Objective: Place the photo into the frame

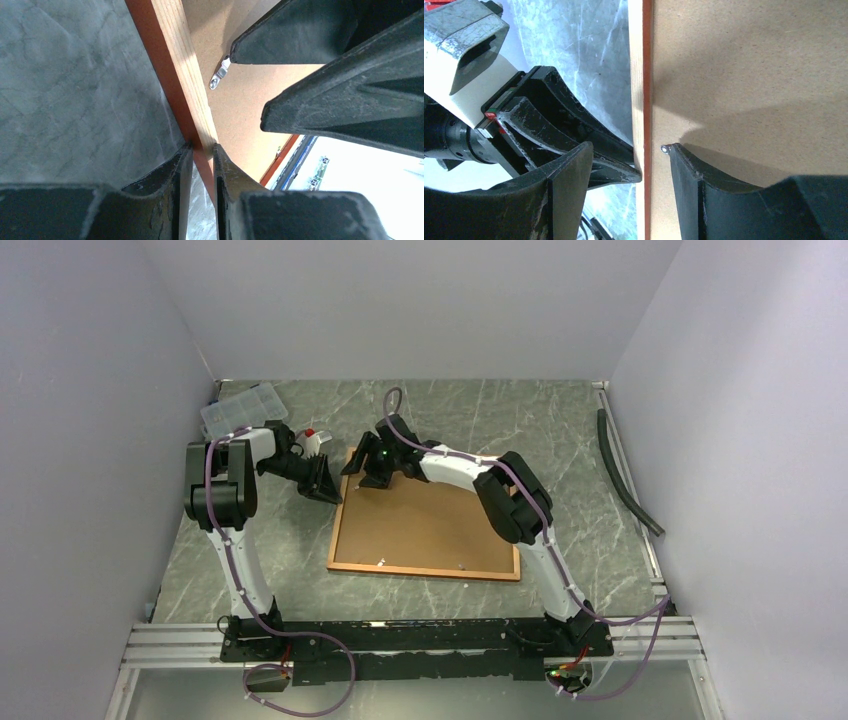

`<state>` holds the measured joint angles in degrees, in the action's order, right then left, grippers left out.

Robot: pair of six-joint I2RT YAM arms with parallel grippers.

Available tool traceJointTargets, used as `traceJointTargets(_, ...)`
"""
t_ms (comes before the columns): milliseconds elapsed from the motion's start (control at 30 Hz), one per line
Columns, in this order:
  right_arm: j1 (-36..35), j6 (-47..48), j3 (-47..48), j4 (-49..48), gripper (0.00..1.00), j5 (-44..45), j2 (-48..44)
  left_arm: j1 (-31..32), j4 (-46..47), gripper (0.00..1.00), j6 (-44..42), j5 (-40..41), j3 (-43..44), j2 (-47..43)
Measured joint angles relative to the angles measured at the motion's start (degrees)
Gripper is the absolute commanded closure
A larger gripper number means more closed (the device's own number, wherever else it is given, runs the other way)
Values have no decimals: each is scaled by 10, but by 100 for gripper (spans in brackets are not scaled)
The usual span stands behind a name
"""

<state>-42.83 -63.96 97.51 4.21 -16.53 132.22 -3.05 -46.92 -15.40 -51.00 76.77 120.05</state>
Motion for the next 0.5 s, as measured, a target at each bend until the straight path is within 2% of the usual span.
traceJointTargets(500,0,4,-45,-29,39,-3,-17,0,-1,78,-1,-2,0,0)
